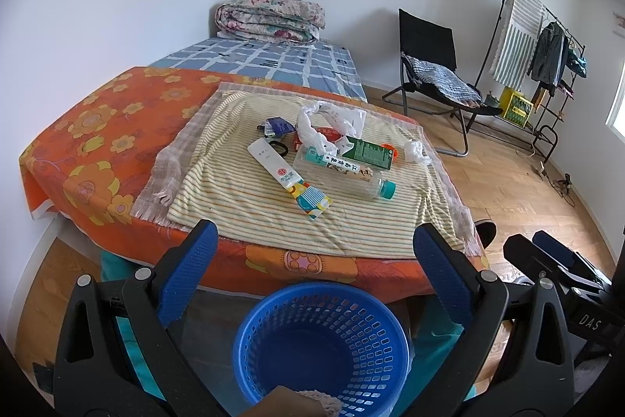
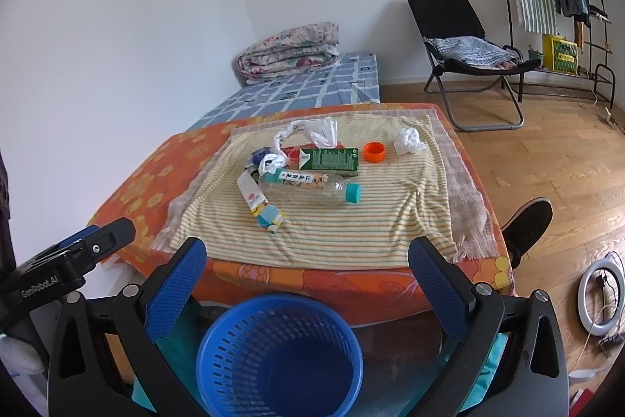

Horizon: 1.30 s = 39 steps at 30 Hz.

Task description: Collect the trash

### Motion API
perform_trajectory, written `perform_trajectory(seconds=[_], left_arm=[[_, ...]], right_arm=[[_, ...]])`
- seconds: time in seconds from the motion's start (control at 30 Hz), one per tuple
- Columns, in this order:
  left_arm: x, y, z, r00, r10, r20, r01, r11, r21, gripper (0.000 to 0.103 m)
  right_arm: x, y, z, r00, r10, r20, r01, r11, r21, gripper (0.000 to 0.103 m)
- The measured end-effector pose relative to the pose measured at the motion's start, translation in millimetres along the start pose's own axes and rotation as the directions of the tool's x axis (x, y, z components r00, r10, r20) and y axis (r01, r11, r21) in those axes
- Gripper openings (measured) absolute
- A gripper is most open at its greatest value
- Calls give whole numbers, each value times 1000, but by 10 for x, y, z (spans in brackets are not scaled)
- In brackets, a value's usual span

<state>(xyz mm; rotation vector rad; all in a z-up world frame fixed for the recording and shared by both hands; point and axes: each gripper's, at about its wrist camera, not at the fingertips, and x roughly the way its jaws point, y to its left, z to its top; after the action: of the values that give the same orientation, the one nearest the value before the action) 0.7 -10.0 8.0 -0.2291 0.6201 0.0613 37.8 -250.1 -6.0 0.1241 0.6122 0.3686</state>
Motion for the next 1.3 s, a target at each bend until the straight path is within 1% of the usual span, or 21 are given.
perform_trajectory(seconds=[1.1, 1.13, 1.3], left_arm=[[23, 14, -2, 1000, -4, -12, 4, 1000, -4, 102], [68, 10, -120, 1000, -4, -12, 4, 1000, -3, 102], [87, -13, -183, 1000, -5, -20, 4, 1000, -9, 102]], right_arm=[[125, -28, -30, 1000, 8, -28, -8, 1000, 9, 102], [130, -30, -32, 1000, 9, -30, -8, 1000, 11, 102], [170, -35, -35, 999, 8, -42, -7, 1000, 14, 102]])
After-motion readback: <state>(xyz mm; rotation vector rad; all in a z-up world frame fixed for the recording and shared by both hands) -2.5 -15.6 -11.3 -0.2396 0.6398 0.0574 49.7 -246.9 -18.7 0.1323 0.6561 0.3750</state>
